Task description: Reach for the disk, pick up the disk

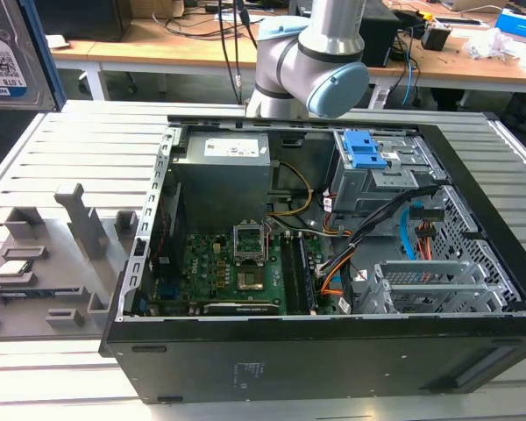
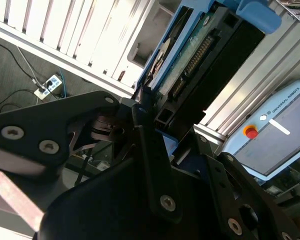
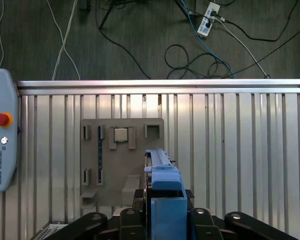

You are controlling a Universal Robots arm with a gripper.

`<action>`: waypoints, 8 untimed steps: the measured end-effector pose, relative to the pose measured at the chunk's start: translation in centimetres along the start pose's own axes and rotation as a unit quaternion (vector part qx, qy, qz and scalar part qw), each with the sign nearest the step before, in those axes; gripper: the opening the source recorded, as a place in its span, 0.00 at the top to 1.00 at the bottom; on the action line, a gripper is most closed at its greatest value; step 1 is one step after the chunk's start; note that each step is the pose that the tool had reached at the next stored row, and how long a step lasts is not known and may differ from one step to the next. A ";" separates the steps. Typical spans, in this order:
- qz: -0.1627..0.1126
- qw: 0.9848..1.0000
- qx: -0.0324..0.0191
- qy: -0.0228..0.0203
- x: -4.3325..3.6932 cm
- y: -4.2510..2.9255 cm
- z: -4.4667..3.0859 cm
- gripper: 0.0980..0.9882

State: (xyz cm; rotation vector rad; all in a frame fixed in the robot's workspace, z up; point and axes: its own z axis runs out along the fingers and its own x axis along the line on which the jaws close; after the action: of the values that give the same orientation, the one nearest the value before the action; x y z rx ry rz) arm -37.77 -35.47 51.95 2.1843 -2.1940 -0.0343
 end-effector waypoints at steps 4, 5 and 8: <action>0.000 1.000 0.000 0.000 0.00 -0.01 -0.01 0.70; 0.000 1.000 0.000 0.000 0.01 -0.05 -0.02 0.70; 0.000 1.000 0.000 0.000 0.00 -0.55 -0.04 0.70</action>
State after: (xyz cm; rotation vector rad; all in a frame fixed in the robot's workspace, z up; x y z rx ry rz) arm -37.22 -35.47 51.96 2.1844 -2.1940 -0.0342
